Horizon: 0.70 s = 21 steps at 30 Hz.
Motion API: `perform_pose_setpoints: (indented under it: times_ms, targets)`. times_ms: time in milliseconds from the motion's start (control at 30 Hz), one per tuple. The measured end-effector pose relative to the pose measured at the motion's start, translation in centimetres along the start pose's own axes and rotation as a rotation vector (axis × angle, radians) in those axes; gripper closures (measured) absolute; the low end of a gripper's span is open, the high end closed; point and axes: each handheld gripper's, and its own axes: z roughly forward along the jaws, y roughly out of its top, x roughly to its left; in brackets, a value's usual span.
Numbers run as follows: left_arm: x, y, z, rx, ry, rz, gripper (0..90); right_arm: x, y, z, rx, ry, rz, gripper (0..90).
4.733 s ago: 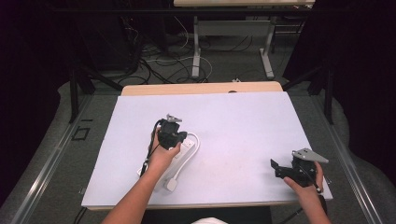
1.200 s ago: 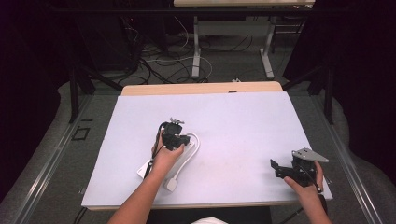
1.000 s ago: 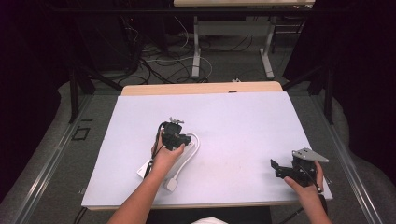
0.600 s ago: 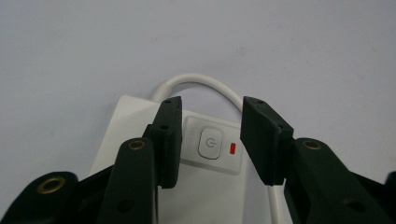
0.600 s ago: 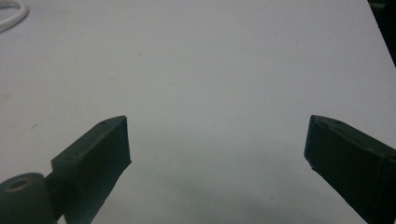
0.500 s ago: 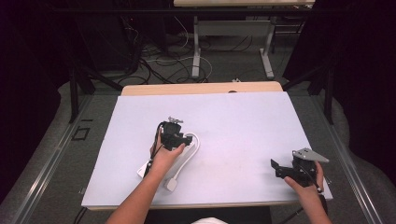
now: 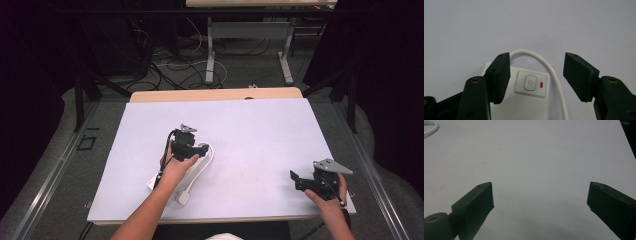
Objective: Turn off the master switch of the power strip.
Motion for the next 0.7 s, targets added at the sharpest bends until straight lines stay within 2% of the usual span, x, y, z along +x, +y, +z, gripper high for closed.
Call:
perform_pose_setpoints:
  times_ms: [67, 133, 233, 267, 467, 567, 633, 700]
  targets:
    - [0.0, 0.1, -0.2, 0.000, -0.010, 0.012, 37.2, 0.0, 0.0, 0.0, 0.000, 0.000, -0.001, 6.5]
    - [0.0, 0.1, -0.3, -0.008, -0.010, 0.030, 32.6, 0.0, 0.0, 0.1, 0.004, -0.001, 0.001, 6.5]
    - [-0.1, 0.2, -0.5, -0.029, -0.019, 0.031, 29.3, 0.0, 0.0, 0.1, -0.006, -0.008, 0.000, 6.5]
    - [-0.2, 0.2, -0.6, -0.029, -0.026, 0.021, 29.3, 0.0, 0.0, 0.1, -0.006, -0.008, 0.000, 6.5]
    - [-0.5, 0.5, -1.3, -0.054, -0.020, 0.094, 23.6, 0.1, 0.0, 0.0, -0.003, -0.010, -0.006, 6.5]
    - [-0.8, 0.5, -1.6, -0.058, -0.007, 0.104, 22.8, 0.1, 0.0, 0.0, -0.008, -0.010, -0.011, 6.5]
    - [-0.8, 0.5, -1.8, -0.067, -0.026, 0.103, 21.9, 0.1, 0.0, 0.1, -0.009, -0.013, -0.010, 6.5]
    - [-0.9, 0.4, -2.0, -0.050, -0.029, 0.097, 21.5, 0.1, 0.0, 0.0, -0.007, -0.011, -0.011, 6.5]
